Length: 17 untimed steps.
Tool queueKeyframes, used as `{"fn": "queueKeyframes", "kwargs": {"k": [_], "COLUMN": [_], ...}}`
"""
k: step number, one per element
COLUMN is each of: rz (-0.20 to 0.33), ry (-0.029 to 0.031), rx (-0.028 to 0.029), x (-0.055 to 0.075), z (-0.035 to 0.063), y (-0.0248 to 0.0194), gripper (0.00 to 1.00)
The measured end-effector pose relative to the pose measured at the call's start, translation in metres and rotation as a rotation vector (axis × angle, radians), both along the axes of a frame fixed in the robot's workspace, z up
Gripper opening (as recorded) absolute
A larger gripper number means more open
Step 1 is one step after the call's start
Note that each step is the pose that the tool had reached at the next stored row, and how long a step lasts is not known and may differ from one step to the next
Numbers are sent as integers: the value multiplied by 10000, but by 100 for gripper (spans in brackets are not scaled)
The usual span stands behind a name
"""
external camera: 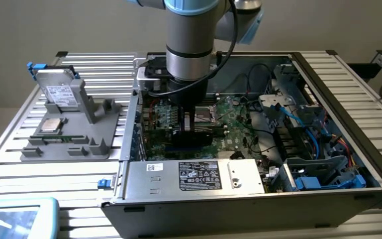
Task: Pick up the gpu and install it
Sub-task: 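Insert the gpu into the slot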
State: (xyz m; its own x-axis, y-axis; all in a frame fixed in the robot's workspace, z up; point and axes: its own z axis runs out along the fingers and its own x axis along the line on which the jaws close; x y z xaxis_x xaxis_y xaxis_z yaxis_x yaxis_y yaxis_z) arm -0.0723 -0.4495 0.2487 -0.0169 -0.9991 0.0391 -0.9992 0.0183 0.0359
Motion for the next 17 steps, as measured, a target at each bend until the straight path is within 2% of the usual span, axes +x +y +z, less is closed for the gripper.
{"fn": "queueKeyframes", "kwargs": {"k": [4,7,12,17], "rz": [2,4,4,4], "ry": [76,100,106,116], "rx": [-12,-30,-34,-13], "x": [4,7,8,8], "z": [29,37,38,37], "y": [-3,-6,-17,-35], "gripper": [27,27,27,27]}}
